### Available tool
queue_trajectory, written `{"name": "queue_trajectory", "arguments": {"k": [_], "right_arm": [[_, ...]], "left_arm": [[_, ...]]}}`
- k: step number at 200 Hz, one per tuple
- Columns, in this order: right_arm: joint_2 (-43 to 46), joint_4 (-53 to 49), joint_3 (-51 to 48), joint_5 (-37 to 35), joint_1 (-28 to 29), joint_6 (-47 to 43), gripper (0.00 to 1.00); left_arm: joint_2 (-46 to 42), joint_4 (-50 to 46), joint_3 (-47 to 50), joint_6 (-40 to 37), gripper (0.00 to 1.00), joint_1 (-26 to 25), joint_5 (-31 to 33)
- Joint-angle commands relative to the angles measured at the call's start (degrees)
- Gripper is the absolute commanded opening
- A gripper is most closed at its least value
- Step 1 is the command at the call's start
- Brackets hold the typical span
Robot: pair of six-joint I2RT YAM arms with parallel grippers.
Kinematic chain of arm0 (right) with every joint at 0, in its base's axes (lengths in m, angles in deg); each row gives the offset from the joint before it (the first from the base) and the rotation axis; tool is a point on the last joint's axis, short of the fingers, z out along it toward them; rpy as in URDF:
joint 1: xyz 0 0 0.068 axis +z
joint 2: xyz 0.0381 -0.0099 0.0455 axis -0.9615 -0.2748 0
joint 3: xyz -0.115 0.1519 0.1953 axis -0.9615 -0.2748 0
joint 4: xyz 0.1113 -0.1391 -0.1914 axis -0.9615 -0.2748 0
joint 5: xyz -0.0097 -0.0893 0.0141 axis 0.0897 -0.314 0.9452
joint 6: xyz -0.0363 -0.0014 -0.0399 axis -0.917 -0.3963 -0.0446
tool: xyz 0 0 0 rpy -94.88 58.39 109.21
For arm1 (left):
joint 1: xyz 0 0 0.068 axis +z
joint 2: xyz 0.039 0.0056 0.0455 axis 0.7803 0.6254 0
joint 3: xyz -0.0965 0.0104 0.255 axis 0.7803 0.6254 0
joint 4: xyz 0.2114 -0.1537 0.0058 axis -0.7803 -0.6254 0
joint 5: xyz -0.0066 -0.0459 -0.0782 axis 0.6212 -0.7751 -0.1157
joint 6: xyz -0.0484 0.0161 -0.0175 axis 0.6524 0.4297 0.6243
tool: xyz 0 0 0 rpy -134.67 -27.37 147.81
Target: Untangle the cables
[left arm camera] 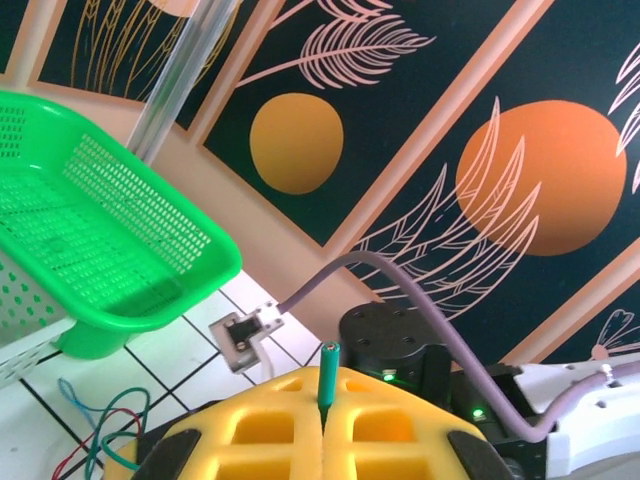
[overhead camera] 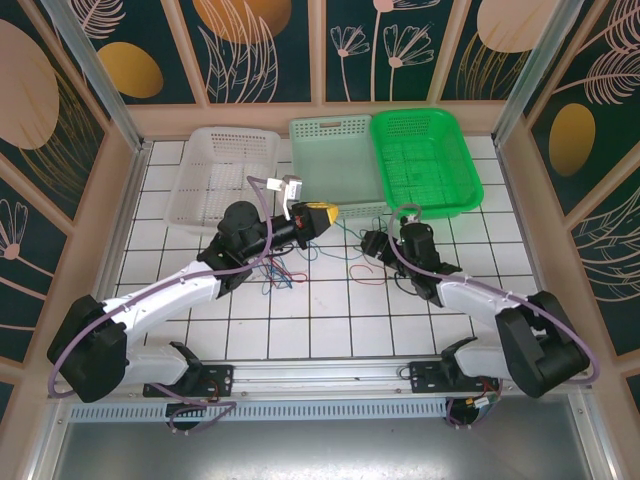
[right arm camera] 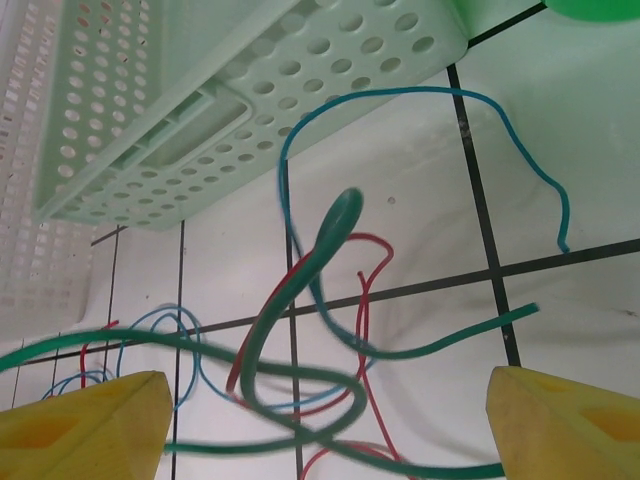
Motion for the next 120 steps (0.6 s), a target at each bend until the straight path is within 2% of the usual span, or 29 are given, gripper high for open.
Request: {"name": "queue_trajectory", "arguments": {"k": [1,27,41,56,68,88,120], "right_arm": [[-3.6,2.6,2.2,-0.5,-0.1,1.1,0.81],[-7.2,0.3,4.3,-1.5,-0.1,0.3,0.71],[-8.0,-0.6,4.5,-3.1,-0.1,-0.3,0.58],[-7.8,-2.1,4.3,-4.4,0.0,-1.8,0.4],[-7.2,-3.9,4.2,-5.1,-0.1,-3.6,0.34],[-5.7,-7.1,3.5,-7.9,-0.1,-6.9,0.17],[-3.1,-12.3,2.2,-10.3,-0.1,-12.7,0.07]], "left_arm": [[0.5,5.7,0.5,1.7,0.04,-0.5,-1.7],[0.4,9.4,1.1,3.5,0.05,-0.8,-2.2],[0.5,12.3,1.4,5.0,0.05,-0.9,-2.9],[0.5,13.8,1.1,5.8,0.05,-0.8,-3.2],[0.1,12.8,0.5,5.4,0.05,-0.8,-2.7],[-0.5,12.2,-0.3,5.4,0.05,-0.9,-3.1],[-3.1,3.8,-2.7,1.3,0.06,-0.1,-0.7]]}}
